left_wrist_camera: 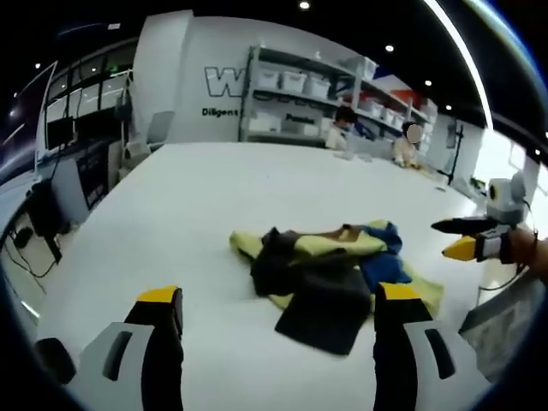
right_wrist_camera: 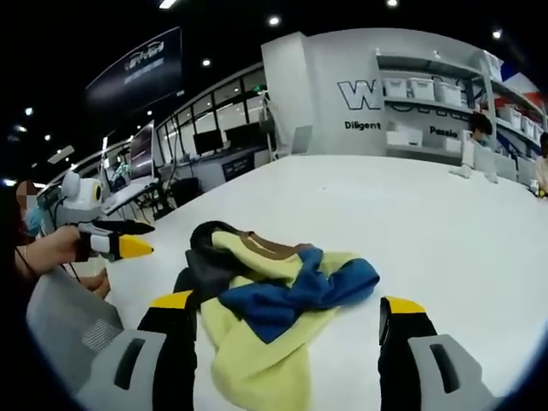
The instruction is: Fold the garment on the visible template until the final outline fits inside the template.
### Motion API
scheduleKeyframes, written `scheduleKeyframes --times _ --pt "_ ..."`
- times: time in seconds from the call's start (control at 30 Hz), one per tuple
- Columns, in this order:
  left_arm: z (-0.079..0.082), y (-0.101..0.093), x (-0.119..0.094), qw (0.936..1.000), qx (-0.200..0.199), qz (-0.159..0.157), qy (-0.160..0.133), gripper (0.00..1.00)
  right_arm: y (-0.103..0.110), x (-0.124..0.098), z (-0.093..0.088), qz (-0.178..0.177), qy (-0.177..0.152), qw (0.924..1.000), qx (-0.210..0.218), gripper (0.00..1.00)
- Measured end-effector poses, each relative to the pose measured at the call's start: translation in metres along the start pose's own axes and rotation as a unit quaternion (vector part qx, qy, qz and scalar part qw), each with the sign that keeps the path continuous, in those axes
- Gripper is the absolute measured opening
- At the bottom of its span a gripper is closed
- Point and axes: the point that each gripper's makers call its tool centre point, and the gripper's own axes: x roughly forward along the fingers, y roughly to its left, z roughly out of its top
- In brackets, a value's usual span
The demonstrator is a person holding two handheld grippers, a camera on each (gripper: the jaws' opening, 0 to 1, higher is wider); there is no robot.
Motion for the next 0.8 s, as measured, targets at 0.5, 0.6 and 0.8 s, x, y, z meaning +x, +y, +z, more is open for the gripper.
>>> scheduleKeyframes --times 0.5,0.6,0.8 --pt "-0.001 0.02 0.003 0.9998 -0.006 0.009 0.018 0.8 -0.005 0.004 0.006 -0.008 -0.004 1.0 0.002 0.74" --pt "0.002 0.028 0.004 0.9997 -0.014 0.015 0.015 0.77 -0.006 0.009 0.009 -0.01 -0.004 0.9999 -0.006 0.69" --pt "0.005 0.039 0.012 0.9993 -0.023 0.011 0.026 0.75 -0.004 0.022 0.014 -0.007 0.002 1.0 -0.006 0.6"
